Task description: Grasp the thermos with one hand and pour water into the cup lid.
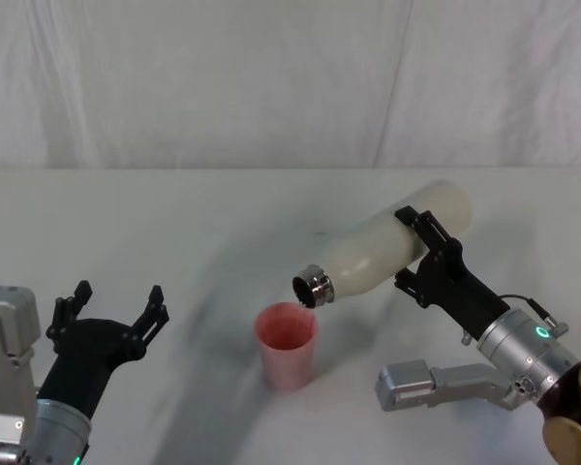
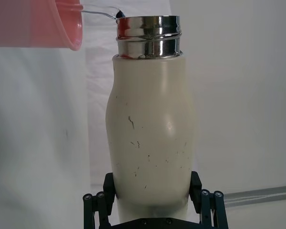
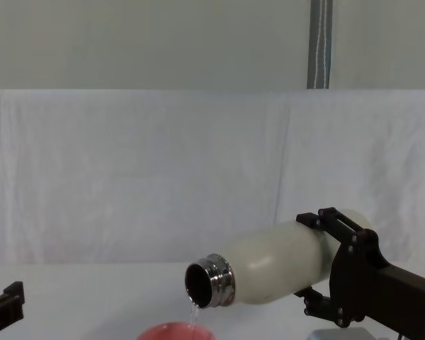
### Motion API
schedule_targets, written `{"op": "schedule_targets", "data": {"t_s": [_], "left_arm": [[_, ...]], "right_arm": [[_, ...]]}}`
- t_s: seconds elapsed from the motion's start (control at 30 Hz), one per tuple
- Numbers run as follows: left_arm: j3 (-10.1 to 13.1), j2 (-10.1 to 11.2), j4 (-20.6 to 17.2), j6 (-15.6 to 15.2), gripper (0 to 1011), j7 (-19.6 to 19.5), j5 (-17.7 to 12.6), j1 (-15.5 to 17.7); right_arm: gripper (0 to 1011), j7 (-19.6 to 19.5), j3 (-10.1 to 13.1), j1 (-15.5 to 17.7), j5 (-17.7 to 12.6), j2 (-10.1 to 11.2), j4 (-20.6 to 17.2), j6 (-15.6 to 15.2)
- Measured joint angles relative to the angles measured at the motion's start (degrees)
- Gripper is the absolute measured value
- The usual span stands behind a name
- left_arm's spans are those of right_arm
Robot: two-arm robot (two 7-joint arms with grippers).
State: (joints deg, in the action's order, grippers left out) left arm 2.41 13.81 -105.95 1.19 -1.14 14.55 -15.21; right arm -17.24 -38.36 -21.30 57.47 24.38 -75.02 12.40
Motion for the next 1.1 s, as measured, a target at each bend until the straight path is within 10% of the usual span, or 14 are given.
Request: {"op": "schedule_targets", "data": {"t_s": [1.1], "left_arm": [[0.0, 0.0, 0.0, 0.0, 1001, 0.0, 0.0, 0.0]], "right_arm": [[953, 0.1, -0.1, -0.1, 0.3, 0.1, -0.4, -0.3]]}}
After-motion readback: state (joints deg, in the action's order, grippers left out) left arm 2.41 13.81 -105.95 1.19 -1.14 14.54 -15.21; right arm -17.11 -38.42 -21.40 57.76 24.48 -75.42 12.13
